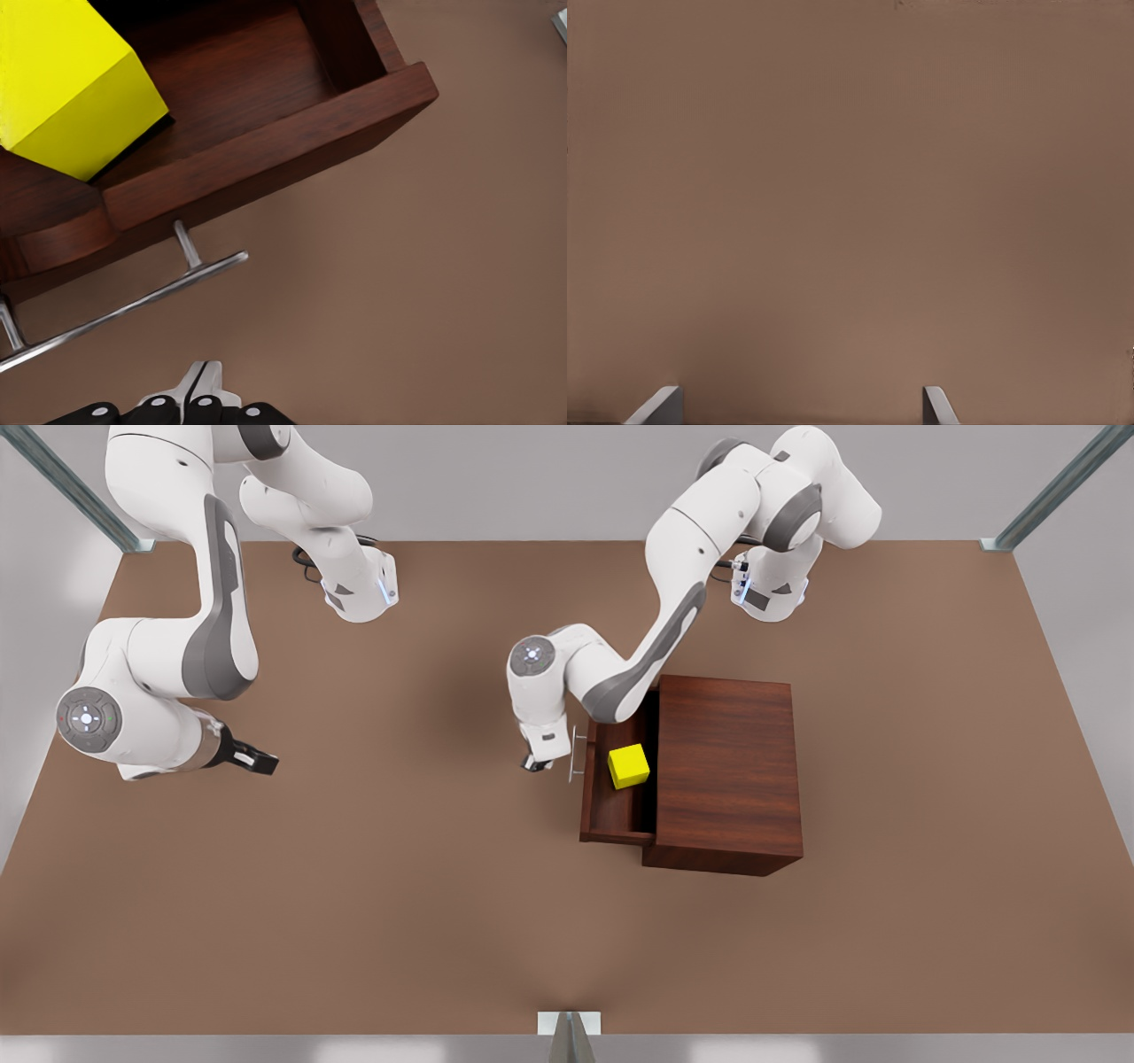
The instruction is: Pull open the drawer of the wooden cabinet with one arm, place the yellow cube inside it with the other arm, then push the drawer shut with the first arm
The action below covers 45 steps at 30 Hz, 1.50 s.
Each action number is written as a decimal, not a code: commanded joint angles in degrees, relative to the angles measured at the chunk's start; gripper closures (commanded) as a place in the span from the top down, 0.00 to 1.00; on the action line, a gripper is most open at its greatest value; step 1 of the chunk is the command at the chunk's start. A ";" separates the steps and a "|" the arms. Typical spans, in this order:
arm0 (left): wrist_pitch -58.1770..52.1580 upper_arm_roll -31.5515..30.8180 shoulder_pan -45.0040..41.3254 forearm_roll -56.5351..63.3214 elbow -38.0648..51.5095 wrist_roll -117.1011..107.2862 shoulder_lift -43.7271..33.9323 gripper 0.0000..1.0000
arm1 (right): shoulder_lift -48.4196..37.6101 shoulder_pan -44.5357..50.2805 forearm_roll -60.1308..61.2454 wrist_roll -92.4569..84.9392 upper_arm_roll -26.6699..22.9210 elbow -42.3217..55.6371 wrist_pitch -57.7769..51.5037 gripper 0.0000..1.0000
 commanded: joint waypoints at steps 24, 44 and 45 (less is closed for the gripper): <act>-9.28 0.10 7.14 -3.54 -4.98 12.68 -4.50 0.00 | 0.42 0.36 -0.06 -16.75 0.09 0.19 0.12 1.00; -12.01 0.18 12.06 -3.36 -6.56 26.22 -5.82 0.00 | 0.77 0.45 -0.06 -16.67 0.09 0.37 0.12 1.00; -12.09 0.18 12.24 -3.36 -6.56 26.30 -5.91 0.00 | 0.77 0.45 -0.15 -16.67 0.09 0.37 0.12 1.00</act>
